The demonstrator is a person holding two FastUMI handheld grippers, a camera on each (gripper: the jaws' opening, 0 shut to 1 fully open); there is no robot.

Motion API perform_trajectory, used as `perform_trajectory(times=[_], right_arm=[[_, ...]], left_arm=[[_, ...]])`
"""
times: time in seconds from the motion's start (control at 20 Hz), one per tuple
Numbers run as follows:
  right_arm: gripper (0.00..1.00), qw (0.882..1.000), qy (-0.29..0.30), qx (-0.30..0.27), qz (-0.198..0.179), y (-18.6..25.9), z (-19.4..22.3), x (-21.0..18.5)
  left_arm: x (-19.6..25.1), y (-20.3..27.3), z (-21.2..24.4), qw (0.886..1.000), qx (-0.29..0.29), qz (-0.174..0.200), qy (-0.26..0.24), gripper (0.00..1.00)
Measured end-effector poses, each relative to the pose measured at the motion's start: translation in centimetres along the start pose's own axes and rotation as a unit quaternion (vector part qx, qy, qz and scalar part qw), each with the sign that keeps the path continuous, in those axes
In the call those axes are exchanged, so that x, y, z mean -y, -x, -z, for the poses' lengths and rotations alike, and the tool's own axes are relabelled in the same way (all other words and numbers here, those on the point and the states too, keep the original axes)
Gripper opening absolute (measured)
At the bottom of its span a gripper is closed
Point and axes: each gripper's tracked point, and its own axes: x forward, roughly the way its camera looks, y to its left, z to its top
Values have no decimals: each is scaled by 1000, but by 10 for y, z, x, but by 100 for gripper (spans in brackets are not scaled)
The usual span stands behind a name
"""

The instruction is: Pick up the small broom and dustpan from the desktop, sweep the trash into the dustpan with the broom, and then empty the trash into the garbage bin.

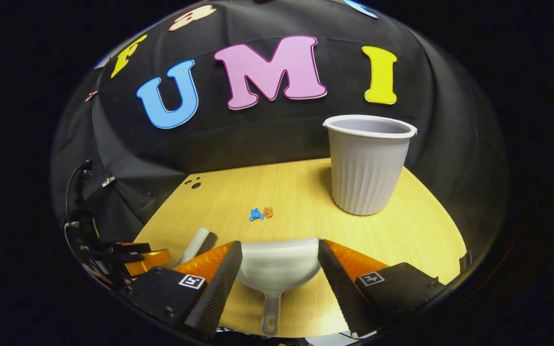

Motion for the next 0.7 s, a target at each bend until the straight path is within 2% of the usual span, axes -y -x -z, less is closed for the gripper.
perform_trajectory(times=[0.15,0.35,0.55,0.7], right_arm=[[99,1000,-9,-21,-5,-3,16,-5],[99,999,-15,-49,-9,-6,41,-9],[98,997,-16,-78,-15,-10,63,-8],[99,995,-22,-92,-16,-15,71,-4]], left_arm=[[3,-23,23,998,-61,9,-12,96],[7,-47,55,990,-139,7,-25,96],[4,-68,64,984,-171,-6,-52,96],[7,-82,69,980,-194,-7,-46,97]])
